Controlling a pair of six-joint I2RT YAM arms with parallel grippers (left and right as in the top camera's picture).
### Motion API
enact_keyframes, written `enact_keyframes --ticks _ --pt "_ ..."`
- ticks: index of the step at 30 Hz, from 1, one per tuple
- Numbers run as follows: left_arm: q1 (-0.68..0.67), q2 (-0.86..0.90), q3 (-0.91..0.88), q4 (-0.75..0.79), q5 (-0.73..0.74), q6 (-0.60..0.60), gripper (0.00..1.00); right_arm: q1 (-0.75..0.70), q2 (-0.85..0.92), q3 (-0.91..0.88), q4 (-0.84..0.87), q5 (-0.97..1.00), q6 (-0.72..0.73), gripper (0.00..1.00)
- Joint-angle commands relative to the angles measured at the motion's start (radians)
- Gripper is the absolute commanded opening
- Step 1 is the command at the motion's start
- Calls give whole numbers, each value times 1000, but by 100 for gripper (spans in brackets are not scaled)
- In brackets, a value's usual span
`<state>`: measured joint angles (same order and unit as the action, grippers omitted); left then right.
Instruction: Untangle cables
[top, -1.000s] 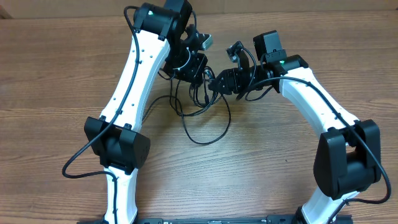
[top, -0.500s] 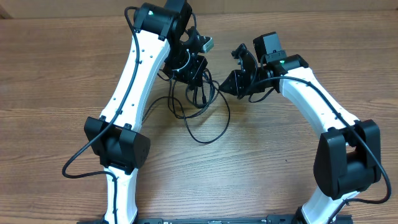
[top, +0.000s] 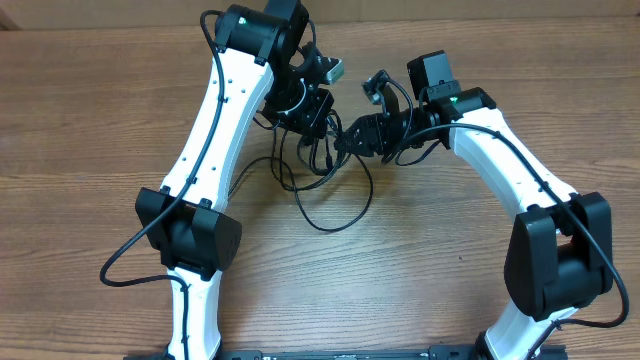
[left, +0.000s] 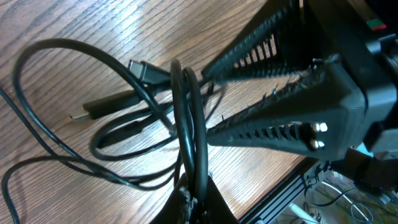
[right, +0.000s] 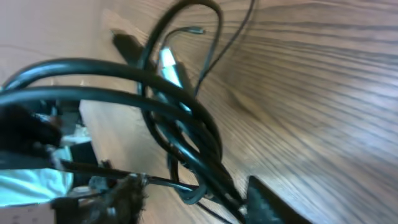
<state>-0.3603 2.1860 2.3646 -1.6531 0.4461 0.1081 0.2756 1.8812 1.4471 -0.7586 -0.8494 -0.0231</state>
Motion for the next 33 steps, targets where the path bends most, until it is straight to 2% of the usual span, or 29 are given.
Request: enact_keyframes --ticks 1,3,4,8,14,20,24,25,28,33 --pt "-6 -11 11 5 30 20 4 -1 -3 31 2 -69 -31 31" --pt "-6 -11 11 5 30 20 4 -1 -3 31 3 -69 -31 18" --pt "-6 -11 11 5 30 20 4 -1 -3 31 3 -68 -31 17" --pt "-6 -11 11 5 33 19 4 -1 -3 31 1 -59 -31 22" --pt "-6 -12 14 0 57 20 4 -1 -3 29 -10 -15 -31 22" --pt "1 -29 15 2 204 88 4 -1 -3 29 -22 35 -31 22" --pt "13 -47 15 4 238 90 4 -1 -3 29 -30 45 -31 22" --pt "15 -51 15 4 239 90 4 -1 -3 29 -29 45 -31 22" --pt "19 -57 15 3 224 90 4 -1 -3 29 -28 45 -31 4" --pt "21 -56 15 0 135 86 4 -11 -3 29 -33 49 -18 4"
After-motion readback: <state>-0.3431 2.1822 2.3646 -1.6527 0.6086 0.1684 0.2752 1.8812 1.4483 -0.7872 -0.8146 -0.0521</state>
